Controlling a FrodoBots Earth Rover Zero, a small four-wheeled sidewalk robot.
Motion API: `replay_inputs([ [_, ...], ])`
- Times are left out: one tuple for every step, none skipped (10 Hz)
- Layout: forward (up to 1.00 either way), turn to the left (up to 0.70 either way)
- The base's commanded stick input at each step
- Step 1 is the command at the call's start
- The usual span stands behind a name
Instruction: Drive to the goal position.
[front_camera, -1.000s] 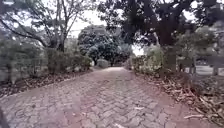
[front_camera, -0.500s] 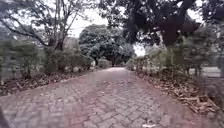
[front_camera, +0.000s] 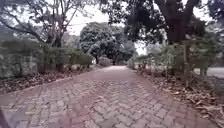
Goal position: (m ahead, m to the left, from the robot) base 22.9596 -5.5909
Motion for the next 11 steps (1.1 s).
replay_inputs([
  [0.7,0.0],
  [0.7,0.0],
  [0.7,0.0],
  [0.7,0.0],
  [0.7,0.0],
  [0.7,0.0],
  [0.7,0.0],
  [0.7,0.0],
  [0.7,0.0],
  [0.7,0.0],
  [0.7,0.0],
])
